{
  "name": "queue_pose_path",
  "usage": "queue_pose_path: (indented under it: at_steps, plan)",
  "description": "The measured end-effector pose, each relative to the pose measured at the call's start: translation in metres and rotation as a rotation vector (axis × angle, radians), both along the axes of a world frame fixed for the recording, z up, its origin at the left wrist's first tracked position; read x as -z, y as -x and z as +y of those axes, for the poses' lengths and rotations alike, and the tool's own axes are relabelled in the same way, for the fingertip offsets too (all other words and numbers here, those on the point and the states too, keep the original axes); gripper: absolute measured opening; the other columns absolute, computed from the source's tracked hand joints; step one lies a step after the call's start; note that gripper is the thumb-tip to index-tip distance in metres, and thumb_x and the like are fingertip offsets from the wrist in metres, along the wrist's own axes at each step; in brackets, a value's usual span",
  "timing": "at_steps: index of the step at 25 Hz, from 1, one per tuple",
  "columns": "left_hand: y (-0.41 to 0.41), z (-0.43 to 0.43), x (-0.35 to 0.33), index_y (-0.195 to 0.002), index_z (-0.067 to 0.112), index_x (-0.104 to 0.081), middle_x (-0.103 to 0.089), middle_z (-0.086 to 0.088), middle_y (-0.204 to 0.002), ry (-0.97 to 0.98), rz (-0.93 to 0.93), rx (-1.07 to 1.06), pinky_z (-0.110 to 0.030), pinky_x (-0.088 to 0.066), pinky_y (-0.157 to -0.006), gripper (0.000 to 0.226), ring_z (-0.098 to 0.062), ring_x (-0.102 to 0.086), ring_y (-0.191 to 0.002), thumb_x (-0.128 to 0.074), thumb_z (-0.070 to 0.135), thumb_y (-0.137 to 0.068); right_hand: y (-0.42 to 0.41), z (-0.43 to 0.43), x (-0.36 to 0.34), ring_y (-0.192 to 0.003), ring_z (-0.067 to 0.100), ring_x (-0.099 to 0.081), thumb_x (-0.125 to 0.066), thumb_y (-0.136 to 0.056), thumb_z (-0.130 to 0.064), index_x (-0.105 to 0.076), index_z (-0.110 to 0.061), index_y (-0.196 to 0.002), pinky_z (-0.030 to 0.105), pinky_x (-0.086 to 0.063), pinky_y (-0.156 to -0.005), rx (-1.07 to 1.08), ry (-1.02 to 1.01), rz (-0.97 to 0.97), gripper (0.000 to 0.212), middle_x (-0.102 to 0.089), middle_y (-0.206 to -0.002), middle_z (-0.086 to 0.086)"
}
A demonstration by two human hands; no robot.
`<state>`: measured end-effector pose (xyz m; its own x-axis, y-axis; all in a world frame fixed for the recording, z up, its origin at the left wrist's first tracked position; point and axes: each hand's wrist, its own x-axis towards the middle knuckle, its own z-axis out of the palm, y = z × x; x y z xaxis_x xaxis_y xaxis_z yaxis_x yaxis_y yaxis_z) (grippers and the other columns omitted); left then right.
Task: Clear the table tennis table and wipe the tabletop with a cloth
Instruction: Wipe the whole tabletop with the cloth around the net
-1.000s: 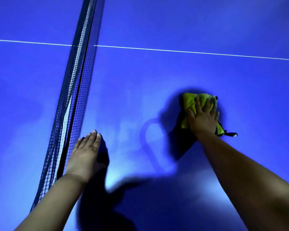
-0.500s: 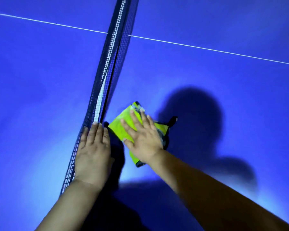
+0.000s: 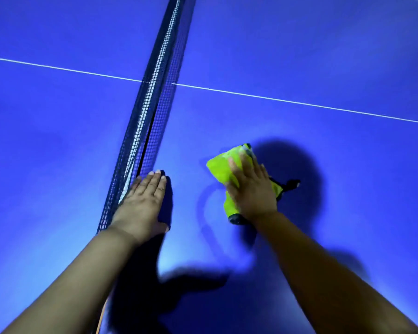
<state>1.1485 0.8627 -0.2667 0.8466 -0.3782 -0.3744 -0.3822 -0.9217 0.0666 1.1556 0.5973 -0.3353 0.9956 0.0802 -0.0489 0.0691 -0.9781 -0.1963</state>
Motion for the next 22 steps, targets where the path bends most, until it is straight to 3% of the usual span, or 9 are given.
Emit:
queue_pose_path:
  at_steps: [4,9,12,14,16,17,19,22]
  plan:
    - [-0.022,-0.011,0.002,-0.148,0.005,0.008,0.014,-0.013,-0.156,-0.101,0.081,0.029,-0.031,0.007,-0.116,0.115,-0.022,0.009,-0.144,-0.065,0.055,-0.075,-0.045,-0.074,-0.01,-0.146,0.032,-0.017,-0.033,-0.088,-0.056,-0.035,-0.026,-0.148,0.047,-0.018,-0.114,0.237,0.042,0.065,0.067,-0.02,-0.159,0.011]
    - [-0.022,-0.015,0.002,-0.148,0.005,0.008,0.012,-0.014,-0.156,-0.105,0.087,0.026,-0.03,0.007,-0.116,0.114,-0.023,0.007,-0.145,-0.067,0.05,-0.075,-0.105,-0.077,-0.017,-0.146,0.034,-0.008,-0.036,-0.096,-0.051,-0.025,-0.032,-0.151,0.049,-0.017,-0.115,0.535,0.058,0.113,0.059,-0.011,-0.16,0.009]
    - [-0.026,-0.009,0.002,-0.148,0.006,0.009,0.013,-0.012,-0.156,-0.057,0.102,0.022,-0.027,0.011,-0.112,0.115,-0.02,0.01,-0.144,-0.068,0.051,-0.075,-0.1,-0.025,-0.012,-0.144,0.04,-0.017,-0.02,-0.084,-0.058,-0.033,-0.028,-0.149,0.051,-0.024,-0.11,0.288,0.096,0.065,0.073,-0.021,-0.157,0.016]
    - [-0.022,-0.008,0.0,-0.148,0.006,0.008,0.011,-0.011,-0.156,-0.033,0.088,0.008,-0.03,0.012,-0.113,0.111,-0.02,0.009,-0.144,-0.066,0.049,-0.076,-0.086,0.016,-0.01,-0.139,0.042,-0.029,-0.024,-0.08,-0.055,-0.041,-0.025,-0.145,0.054,-0.032,-0.106,0.132,0.098,0.056,0.074,-0.031,-0.153,0.017]
    - [-0.011,-0.006,-0.002,-0.147,0.0,-0.004,0.0,-0.017,-0.156,0.014,-0.044,0.038,-0.034,0.013,-0.113,0.093,-0.027,-0.003,-0.145,-0.058,0.038,-0.081,-0.066,0.05,-0.014,-0.135,0.043,-0.036,-0.033,-0.079,-0.05,-0.048,-0.024,-0.14,0.055,-0.04,-0.102,0.02,0.086,0.05,0.068,-0.037,-0.15,0.017]
    - [-0.006,-0.004,-0.003,-0.145,-0.005,-0.019,-0.013,-0.023,-0.153,0.03,-0.164,0.068,-0.036,0.01,-0.116,0.084,-0.032,-0.017,-0.142,-0.056,0.031,-0.079,-0.053,0.063,-0.016,-0.134,0.044,-0.037,-0.037,-0.079,-0.048,-0.05,-0.025,-0.139,0.055,-0.04,-0.101,-0.042,0.064,0.051,0.065,-0.038,-0.15,0.016]
    - [0.001,0.008,-0.005,-0.13,-0.011,-0.046,-0.041,-0.03,-0.137,0.065,-0.262,-0.033,-0.041,-0.005,-0.114,0.082,-0.04,-0.043,-0.128,-0.069,0.025,-0.06,-0.023,0.088,-0.016,-0.137,0.042,-0.034,-0.041,-0.079,-0.046,-0.048,-0.029,-0.14,0.053,-0.037,-0.106,-0.173,0.018,0.048,0.064,-0.034,-0.153,0.013]
    - [-0.001,0.041,0.006,-0.126,-0.014,-0.049,-0.05,-0.031,-0.129,-0.01,-0.296,-0.122,-0.042,-0.008,-0.111,0.084,-0.042,-0.048,-0.122,-0.07,0.015,-0.049,0.016,0.124,-0.017,-0.143,0.035,-0.025,-0.038,-0.081,-0.052,-0.037,-0.037,-0.144,0.05,-0.024,-0.115,-0.384,0.042,0.126,0.065,-0.025,-0.158,0.006]
